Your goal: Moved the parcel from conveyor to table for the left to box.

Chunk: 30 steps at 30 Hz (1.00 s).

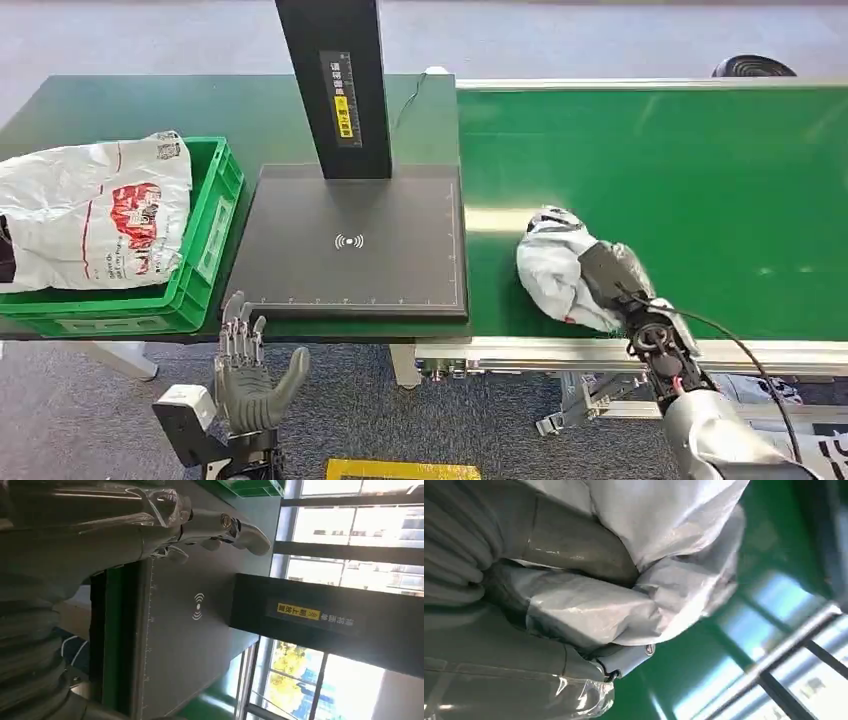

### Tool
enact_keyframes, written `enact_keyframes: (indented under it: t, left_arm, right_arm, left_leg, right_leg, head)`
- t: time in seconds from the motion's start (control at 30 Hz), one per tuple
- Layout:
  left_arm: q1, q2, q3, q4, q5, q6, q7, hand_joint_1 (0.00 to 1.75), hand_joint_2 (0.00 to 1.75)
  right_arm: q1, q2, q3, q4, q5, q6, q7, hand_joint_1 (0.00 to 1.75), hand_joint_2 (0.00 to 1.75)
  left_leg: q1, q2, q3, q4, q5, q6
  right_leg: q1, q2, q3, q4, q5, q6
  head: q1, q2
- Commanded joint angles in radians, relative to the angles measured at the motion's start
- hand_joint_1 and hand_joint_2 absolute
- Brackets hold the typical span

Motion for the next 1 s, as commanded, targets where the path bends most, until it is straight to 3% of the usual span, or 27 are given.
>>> enact_keyframes:
  t: [0.03, 0.17, 0.43, 0.67, 0.8, 1.0]
  left_arm:
    - [-0.043, 0.007, -0.005, 0.070, 0.001, -0.011, 0.004, 0.00, 1.75]
    - [-0.054, 0.001, -0.001, 0.084, -0.003, -0.021, 0.006, 0.00, 1.75]
    - [-0.064, -0.010, 0.008, 0.095, -0.018, -0.052, 0.021, 0.00, 1.75]
    - [-0.077, -0.013, 0.015, 0.118, -0.023, -0.063, 0.024, 0.00, 1.75]
    - [-0.088, -0.017, 0.017, 0.135, -0.023, -0.072, 0.024, 0.00, 1.75]
    - [-0.101, -0.024, 0.011, 0.157, -0.022, -0.085, 0.024, 0.00, 1.75]
  right_arm:
    - [-0.115, -0.011, -0.049, -0.167, -0.062, 0.049, -0.041, 1.75, 1.75]
    - [-0.145, -0.030, -0.019, -0.193, -0.107, 0.080, -0.059, 1.75, 1.75]
    - [0.009, -0.071, 0.017, -0.467, -0.202, 0.095, -0.042, 1.75, 1.75]
    - [0.033, -0.091, 0.033, -0.577, -0.252, 0.123, -0.025, 1.75, 1.75]
    - [-0.045, -0.058, 0.113, -0.574, -0.244, 0.164, 0.003, 1.75, 1.75]
    - [-0.190, 0.021, 0.248, -0.365, -0.245, 0.149, -0.009, 1.75, 1.75]
  left_leg:
    - [-0.002, 0.002, 0.000, 0.000, 0.000, 0.000]
    - [-0.003, 0.004, 0.000, 0.001, -0.001, 0.001]
    - [-0.001, -0.001, 0.000, 0.000, 0.000, 0.000]
    - [-0.002, 0.000, -0.001, 0.000, 0.000, 0.001]
    - [-0.002, 0.003, 0.000, 0.000, -0.001, 0.001]
    - [-0.002, 0.009, 0.001, 0.000, -0.001, 0.000]
  right_leg:
    - [-0.002, 0.002, -0.002, 0.001, 0.000, -0.001]
    - [-0.002, 0.003, -0.002, 0.002, 0.000, -0.002]
    - [-0.001, -0.001, 0.000, 0.000, 0.000, -0.002]
    - [-0.001, 0.000, -0.001, 0.000, 0.000, -0.001]
    - [-0.002, 0.003, -0.002, 0.001, 0.000, -0.001]
    - [-0.002, 0.007, -0.001, 0.001, 0.002, -0.002]
  head:
    - [0.000, 0.000]
    - [0.000, 0.000]
    - [0.000, 0.000]
    - [0.000, 0.000]
    - [0.000, 0.000]
    - [0.000, 0.000]
